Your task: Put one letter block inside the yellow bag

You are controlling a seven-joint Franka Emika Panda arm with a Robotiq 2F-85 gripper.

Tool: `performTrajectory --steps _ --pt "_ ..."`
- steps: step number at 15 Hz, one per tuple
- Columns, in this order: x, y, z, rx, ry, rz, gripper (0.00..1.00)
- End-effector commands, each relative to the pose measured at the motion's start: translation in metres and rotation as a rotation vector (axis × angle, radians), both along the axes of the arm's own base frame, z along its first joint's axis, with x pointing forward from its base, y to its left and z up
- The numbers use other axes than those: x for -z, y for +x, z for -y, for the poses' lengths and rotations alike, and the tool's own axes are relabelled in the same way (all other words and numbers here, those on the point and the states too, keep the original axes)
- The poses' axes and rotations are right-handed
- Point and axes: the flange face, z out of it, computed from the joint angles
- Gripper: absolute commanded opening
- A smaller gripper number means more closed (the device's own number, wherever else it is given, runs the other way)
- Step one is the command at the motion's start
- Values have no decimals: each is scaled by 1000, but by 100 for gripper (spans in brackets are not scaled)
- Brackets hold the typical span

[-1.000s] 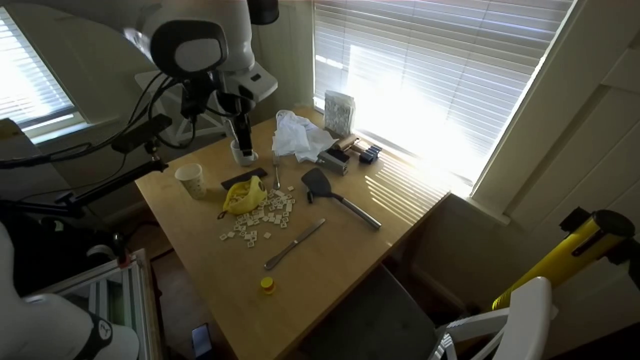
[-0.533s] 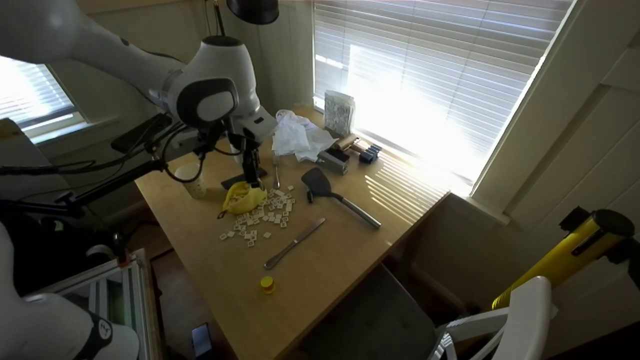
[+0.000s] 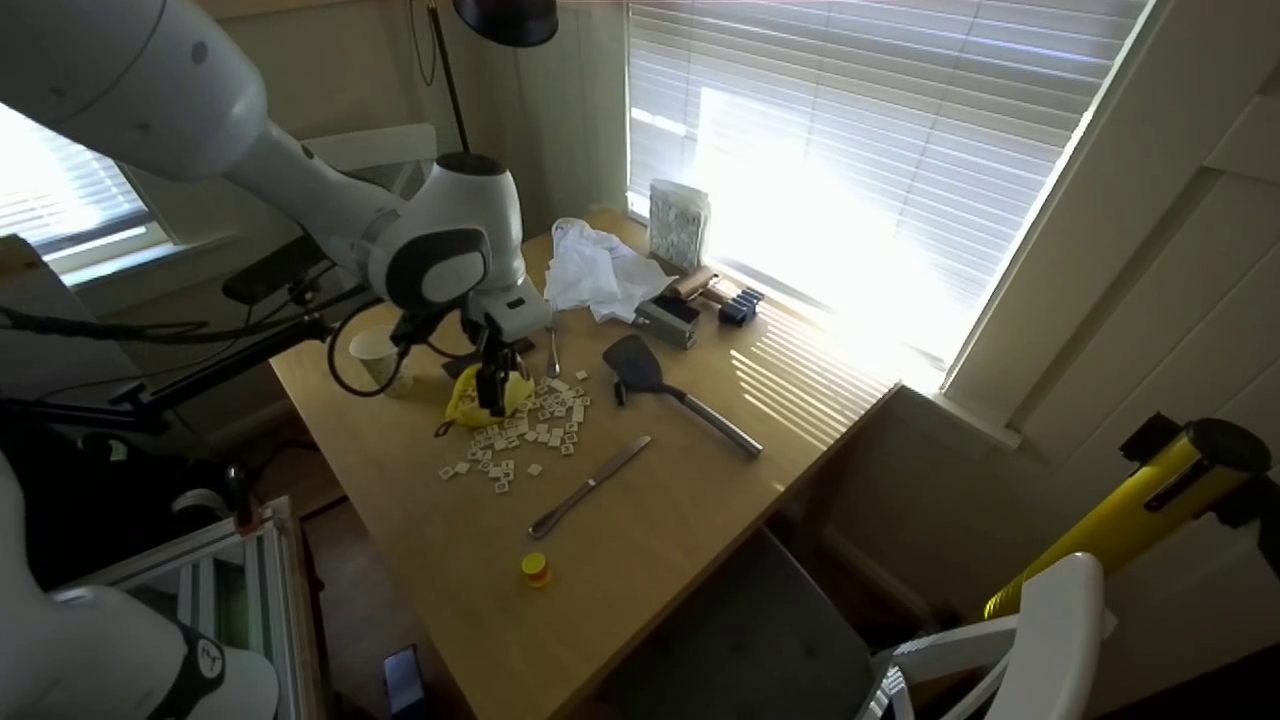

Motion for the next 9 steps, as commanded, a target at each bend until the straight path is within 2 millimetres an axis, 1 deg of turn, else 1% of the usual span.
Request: performTrajectory --steps 1,4,6,9 --pt "-2 1 1 0 1 2 100" --pt "-5 2 2 1 2 9 100" --pt "15 1 -5 77 26 -12 100" --pt "46 -8 -32 146 27 -50 100"
